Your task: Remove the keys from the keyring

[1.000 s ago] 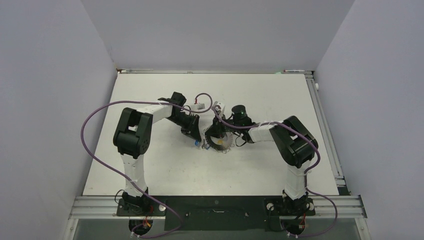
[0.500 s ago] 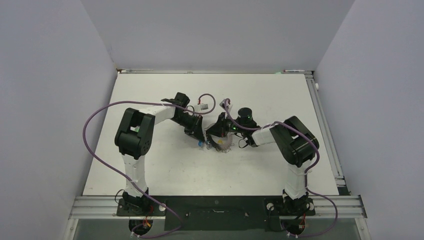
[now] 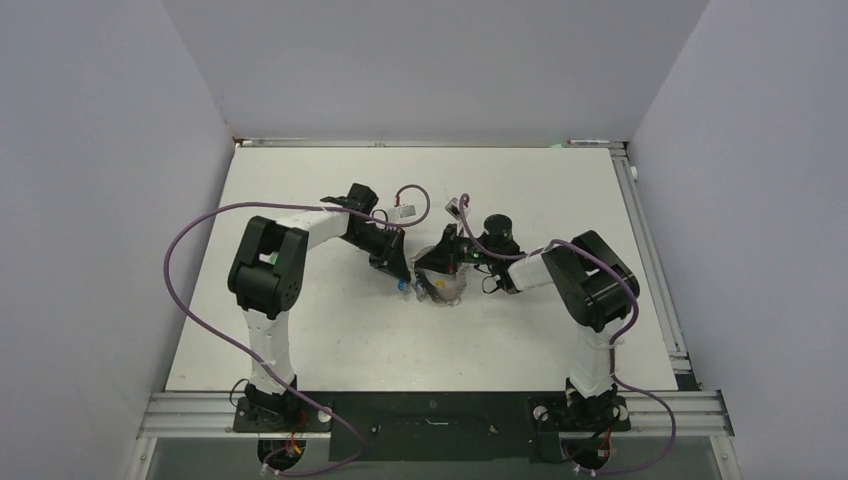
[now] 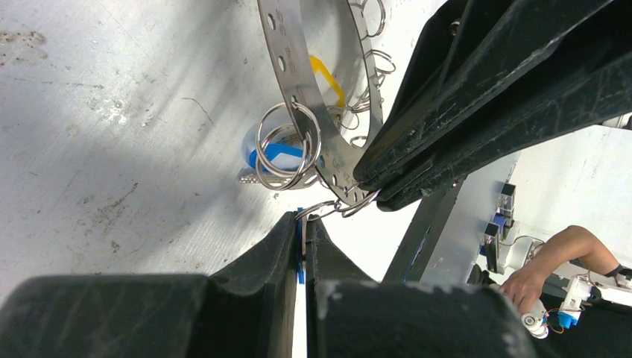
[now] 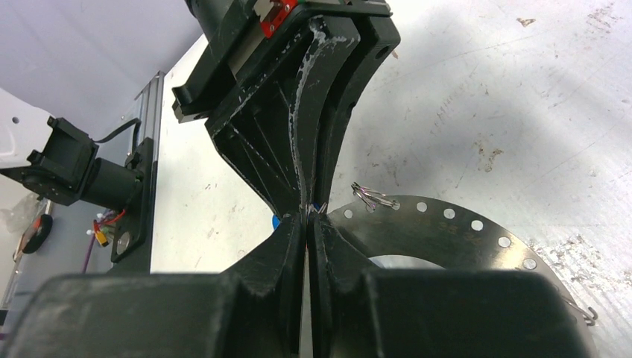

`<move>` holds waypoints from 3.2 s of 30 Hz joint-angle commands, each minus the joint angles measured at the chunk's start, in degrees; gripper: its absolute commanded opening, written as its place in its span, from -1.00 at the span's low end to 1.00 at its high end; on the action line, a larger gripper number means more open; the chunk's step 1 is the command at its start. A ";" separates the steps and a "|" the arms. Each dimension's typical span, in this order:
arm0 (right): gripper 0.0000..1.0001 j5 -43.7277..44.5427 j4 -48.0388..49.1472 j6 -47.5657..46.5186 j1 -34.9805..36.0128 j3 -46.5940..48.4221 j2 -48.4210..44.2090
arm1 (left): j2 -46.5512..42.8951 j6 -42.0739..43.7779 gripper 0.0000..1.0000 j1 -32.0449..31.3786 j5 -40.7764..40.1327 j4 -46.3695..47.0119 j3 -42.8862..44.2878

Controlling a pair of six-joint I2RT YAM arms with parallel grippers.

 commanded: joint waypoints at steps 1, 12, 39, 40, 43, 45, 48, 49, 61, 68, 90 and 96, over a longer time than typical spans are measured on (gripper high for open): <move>-0.90 -3.49 4.73 -5.17 -1.78 0.67 -2.85 | -2.17 0.72 -1.00 1.53 -4.00 -1.75 -0.64; -0.90 -5.08 -25.23 -31.99 -1.27 6.38 -4.59 | -6.22 2.33 -1.00 2.08 -4.10 -4.30 0.55; -0.12 3.35 -55.62 -63.38 3.96 18.91 -12.77 | -12.27 -15.75 -1.00 2.14 9.07 -0.22 -4.30; -0.03 3.42 -55.56 -62.20 3.42 18.89 -13.52 | -12.24 -17.36 -1.00 2.45 9.86 0.20 -4.50; 0.09 4.21 -55.64 -57.95 1.96 18.55 -16.06 | -12.37 -23.45 -1.00 3.41 11.84 2.76 -5.32; 0.10 4.83 -57.15 -56.55 1.50 18.54 -17.77 | -12.68 -28.15 -1.00 3.77 12.71 5.09 -6.02; 0.10 6.48 -58.00 -53.82 1.30 18.30 -19.75 | -14.77 -36.73 -1.00 3.81 13.32 11.13 -8.47; 0.10 6.81 -57.91 -52.66 1.28 18.24 -20.13 | -15.73 -40.09 -1.00 3.80 13.31 14.89 -9.93; 0.07 6.42 -54.12 -43.24 -0.68 18.52 -20.82 | -25.97 -81.26 -1.00 9.75 8.40 36.55 -24.87; 0.01 6.38 -53.08 -38.27 -0.48 21.38 -19.20 | -31.96 -98.08 -1.00 11.58 5.12 44.67 -29.80; 0.25 24.39 -41.74 -39.03 11.43 16.08 -30.48 | -39.07 -115.65 -1.00 11.32 -3.65 46.13 -28.90; 0.22 35.01 -27.41 -38.54 17.43 10.48 -26.82 | -39.81 -117.08 -1.00 11.11 -3.26 44.75 -29.08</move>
